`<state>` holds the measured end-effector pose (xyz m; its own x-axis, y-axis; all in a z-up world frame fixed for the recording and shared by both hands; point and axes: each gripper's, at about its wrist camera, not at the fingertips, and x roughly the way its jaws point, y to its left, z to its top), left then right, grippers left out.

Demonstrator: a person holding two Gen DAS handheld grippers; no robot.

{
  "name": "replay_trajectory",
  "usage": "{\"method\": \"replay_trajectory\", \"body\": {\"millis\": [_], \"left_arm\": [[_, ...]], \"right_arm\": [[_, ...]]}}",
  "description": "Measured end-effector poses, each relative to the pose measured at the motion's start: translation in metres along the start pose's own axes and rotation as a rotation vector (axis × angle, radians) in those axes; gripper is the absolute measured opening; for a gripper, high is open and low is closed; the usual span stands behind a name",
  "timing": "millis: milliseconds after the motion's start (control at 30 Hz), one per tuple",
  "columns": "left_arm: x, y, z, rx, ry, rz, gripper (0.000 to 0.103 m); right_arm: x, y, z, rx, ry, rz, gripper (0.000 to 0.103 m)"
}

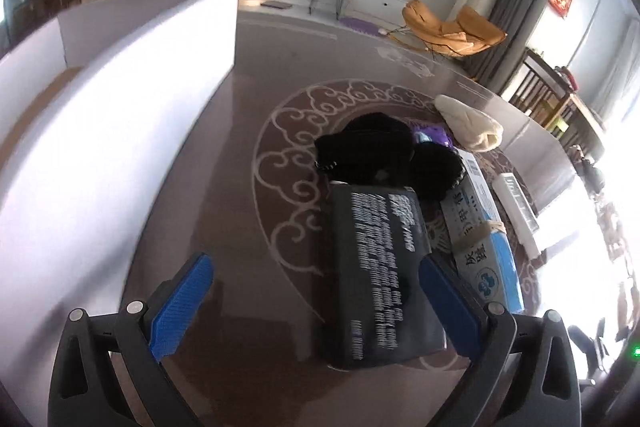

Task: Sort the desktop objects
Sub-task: 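Lower the left gripper around the black odor removing bar box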

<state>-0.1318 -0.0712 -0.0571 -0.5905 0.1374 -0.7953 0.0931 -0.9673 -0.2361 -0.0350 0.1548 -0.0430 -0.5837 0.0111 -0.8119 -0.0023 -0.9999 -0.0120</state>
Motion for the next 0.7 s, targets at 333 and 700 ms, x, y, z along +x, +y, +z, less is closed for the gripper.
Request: {"method": "replay_trajectory", "body": {"millis": [333, 700], "left_arm": [[0.041, -0.06, -0.004, 0.222, 0.072, 0.123, 0.103], [0.045, -0.066, 0.005, 0.274, 0.059, 0.1, 0.103]], "right_arm": [[0.0, 0.0, 0.0, 0.0, 0.0, 0.0, 0.103], [0.0, 0.0, 0.0, 0.0, 0.0, 0.0, 0.103]]}}
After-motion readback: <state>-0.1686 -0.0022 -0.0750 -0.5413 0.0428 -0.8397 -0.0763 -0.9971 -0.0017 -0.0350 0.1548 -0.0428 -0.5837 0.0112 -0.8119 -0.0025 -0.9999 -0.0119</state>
